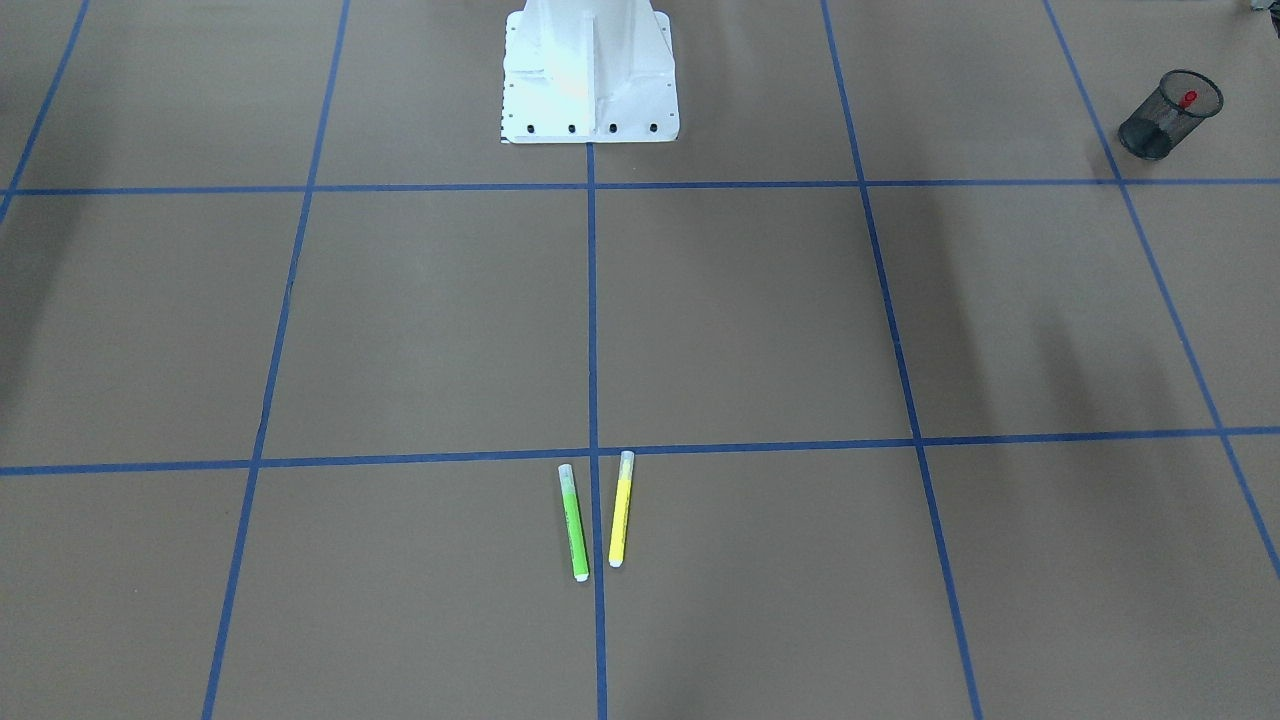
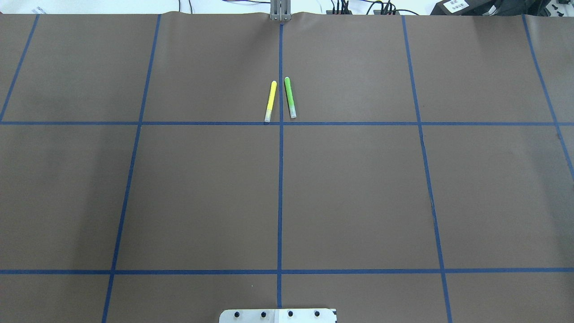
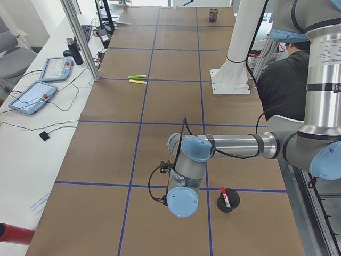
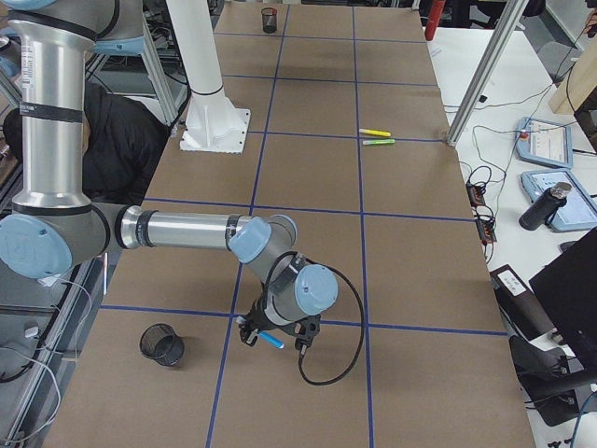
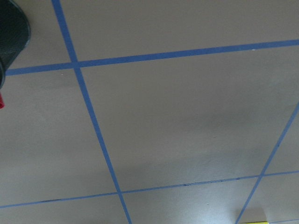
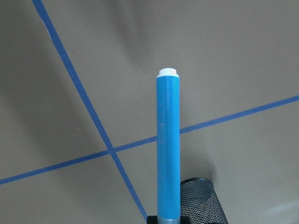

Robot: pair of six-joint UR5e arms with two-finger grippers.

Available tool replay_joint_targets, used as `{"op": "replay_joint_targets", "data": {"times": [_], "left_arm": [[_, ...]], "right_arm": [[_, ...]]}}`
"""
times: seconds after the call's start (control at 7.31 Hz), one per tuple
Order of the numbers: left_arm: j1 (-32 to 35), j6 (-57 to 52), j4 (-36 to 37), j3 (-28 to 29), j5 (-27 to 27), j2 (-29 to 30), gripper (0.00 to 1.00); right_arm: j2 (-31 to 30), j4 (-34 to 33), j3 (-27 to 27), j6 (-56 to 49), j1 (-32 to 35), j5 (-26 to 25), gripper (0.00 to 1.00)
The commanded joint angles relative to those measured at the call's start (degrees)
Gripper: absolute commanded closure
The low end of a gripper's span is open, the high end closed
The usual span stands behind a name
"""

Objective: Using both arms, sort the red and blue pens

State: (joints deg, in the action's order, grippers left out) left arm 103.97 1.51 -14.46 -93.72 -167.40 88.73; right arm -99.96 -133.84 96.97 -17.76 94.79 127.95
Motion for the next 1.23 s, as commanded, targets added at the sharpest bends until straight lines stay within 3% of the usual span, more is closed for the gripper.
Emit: {"op": "replay_joint_targets", "data": {"times": [0.0,0.55,0.82,1.09], "left_arm": [[-1.1,0.4,-4.4,-0.1,0.1,2.8,0.01],[-3.9,11.7,-20.4,0.1,-1.4,3.3,0.00],[-4.4,11.7,-21.0,0.3,-1.4,3.3,0.00],[-4.9,11.7,-21.7,0.3,-1.4,3.2,0.01]], "right_arm": [[-6.4,0.1,0.2,-5.9,0.1,0.0,1.00],[-13.1,-1.2,1.5,-10.2,1.3,-0.2,1.00],[-13.1,-10.7,5.6,-16.2,5.1,-2.2,1.00],[-15.3,-14.0,7.1,-17.7,6.0,-3.3,1.00]]}}
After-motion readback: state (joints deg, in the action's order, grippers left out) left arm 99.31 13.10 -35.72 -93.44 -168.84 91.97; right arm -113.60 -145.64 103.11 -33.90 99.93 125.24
